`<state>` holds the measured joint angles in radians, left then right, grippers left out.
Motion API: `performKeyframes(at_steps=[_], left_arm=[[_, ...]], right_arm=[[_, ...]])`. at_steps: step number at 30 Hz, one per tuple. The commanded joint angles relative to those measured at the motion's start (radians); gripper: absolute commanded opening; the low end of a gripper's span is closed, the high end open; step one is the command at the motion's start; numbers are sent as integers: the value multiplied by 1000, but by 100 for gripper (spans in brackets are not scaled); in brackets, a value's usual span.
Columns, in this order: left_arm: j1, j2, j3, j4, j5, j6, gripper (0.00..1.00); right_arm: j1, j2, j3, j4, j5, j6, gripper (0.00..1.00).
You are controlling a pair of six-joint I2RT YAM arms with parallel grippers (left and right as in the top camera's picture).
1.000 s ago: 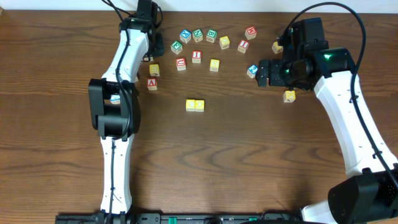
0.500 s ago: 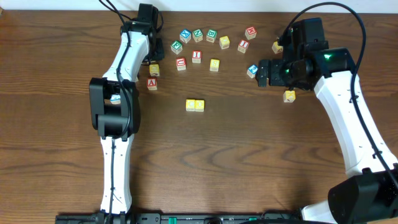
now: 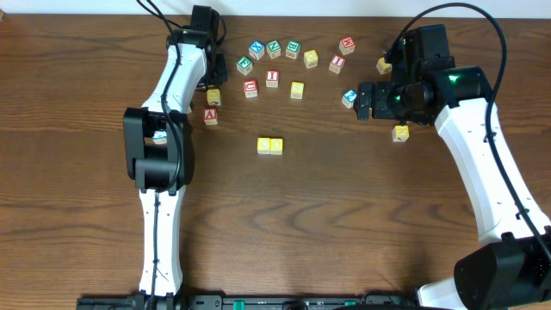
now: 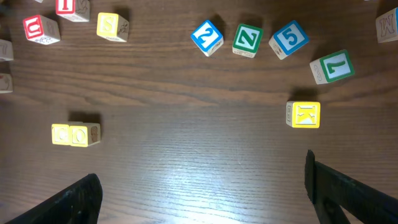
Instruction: Spell out CORL
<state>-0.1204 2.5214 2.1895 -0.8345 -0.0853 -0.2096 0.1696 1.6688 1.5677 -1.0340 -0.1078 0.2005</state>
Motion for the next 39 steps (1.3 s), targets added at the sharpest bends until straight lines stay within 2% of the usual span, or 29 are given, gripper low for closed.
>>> performKeyframes(at_steps=[1,14,21,25,30,39], left_arm=[[4,-37,-1,-16,-13,-2,31],[1,-192,-1,-99,-1,-2,31],[-18,-272,-1,-233,156,-1,31],[-54,-272,-2,-311,157,5,31],[-122,-272,-2,-371,157,68,31],[-240,-272,-2,-418,158,264,31]], right_arm=[[2,9,-6,2,1,-4,99],[2,9,-6,8,5,-16,99],[1,9,-6,24,47,-15,99],[-6,9,-6,29,65,-15,99],[-29,9,-6,29,65,-15,99],[-133,9,-6,18,64,-19,99]])
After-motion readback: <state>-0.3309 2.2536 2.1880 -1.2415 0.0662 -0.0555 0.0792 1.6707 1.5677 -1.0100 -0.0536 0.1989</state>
